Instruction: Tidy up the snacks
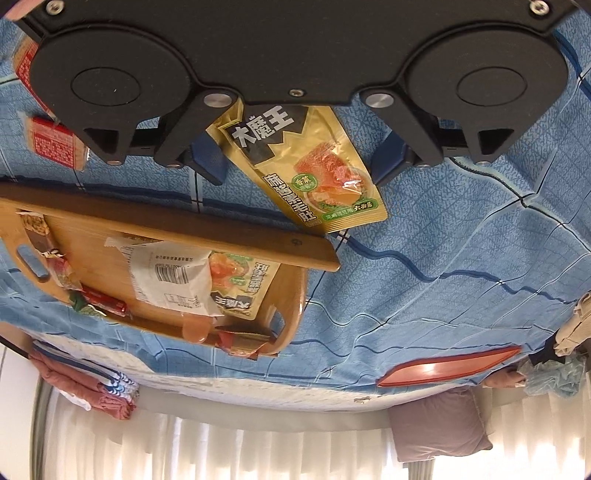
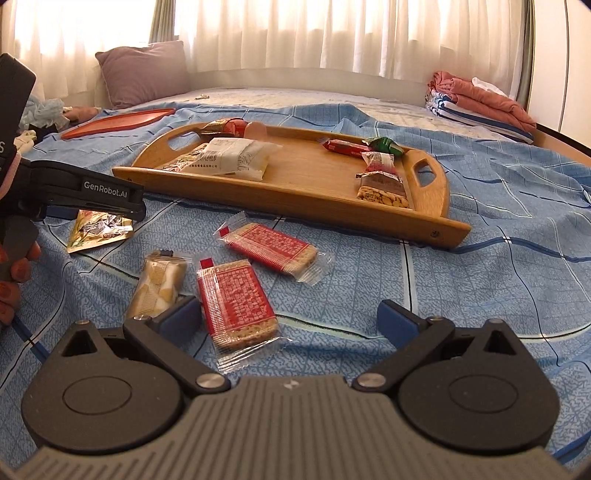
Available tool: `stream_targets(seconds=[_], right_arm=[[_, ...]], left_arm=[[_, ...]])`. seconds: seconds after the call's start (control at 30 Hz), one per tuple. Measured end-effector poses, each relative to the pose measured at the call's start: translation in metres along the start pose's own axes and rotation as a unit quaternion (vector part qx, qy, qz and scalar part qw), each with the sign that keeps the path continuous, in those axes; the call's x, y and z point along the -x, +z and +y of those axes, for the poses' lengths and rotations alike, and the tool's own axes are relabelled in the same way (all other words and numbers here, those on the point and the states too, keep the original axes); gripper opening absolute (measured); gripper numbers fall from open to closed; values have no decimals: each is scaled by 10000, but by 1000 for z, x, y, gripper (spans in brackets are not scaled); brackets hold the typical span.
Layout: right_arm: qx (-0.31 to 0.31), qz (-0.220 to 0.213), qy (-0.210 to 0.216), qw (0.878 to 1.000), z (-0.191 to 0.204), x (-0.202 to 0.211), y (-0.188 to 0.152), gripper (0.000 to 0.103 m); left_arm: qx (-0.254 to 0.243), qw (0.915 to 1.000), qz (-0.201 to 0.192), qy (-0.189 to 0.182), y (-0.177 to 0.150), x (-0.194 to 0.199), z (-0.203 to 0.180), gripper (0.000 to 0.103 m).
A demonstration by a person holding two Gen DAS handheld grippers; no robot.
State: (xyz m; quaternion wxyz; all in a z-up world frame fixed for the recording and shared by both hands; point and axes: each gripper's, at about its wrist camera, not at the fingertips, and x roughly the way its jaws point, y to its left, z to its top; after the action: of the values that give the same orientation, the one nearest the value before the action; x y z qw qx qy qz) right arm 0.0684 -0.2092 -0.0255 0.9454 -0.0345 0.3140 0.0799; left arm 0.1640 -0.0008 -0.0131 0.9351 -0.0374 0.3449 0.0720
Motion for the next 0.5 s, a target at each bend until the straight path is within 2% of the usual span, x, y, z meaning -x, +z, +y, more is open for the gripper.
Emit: stream_targets(seconds=[0.1,0.23,0.5], right_arm=[[-9,-16,29,10000,-1,1,0,103],[8,-58,90,9999,0,3,0,101],[-221,-196,463,9985,1,13,1,73]], left_arm=[[-90,9999,-29,-114,-1,4,2,74],[-188,9995,-48,-263,-3,9,6,69],[-353,9983,-84,-456,-9,19,14,63]])
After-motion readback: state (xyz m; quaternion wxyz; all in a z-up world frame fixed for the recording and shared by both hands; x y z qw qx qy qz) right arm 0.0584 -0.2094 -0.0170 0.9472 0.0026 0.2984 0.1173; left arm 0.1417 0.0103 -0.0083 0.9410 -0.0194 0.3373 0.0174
